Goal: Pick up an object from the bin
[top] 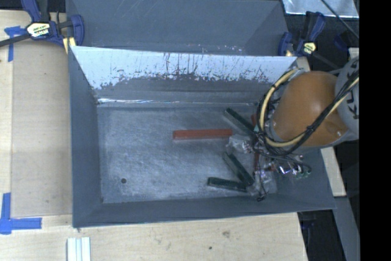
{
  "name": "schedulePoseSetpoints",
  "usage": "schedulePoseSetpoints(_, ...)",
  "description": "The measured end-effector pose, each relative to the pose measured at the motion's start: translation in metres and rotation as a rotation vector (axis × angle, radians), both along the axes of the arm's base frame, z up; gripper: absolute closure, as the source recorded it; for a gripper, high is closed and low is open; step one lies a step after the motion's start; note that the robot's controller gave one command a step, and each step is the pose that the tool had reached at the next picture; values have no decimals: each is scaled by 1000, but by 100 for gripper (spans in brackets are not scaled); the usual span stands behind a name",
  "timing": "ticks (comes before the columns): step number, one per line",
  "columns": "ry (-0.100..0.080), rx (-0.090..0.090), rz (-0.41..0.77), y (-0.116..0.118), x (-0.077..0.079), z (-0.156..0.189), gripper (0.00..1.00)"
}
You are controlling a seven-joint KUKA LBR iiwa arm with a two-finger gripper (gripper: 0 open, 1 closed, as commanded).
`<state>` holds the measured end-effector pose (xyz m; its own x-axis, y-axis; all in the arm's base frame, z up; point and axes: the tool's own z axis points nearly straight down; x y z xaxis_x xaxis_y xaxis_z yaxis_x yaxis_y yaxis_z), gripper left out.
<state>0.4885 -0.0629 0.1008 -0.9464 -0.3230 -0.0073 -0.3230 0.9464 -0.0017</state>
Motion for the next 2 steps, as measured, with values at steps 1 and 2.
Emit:
schedulePoseSetpoints(1, -2, 0, -136, 15, -2, 16, 0)
schedulePoseSetpoints(2, -11, 1, -133, 27, 1, -29, 0)
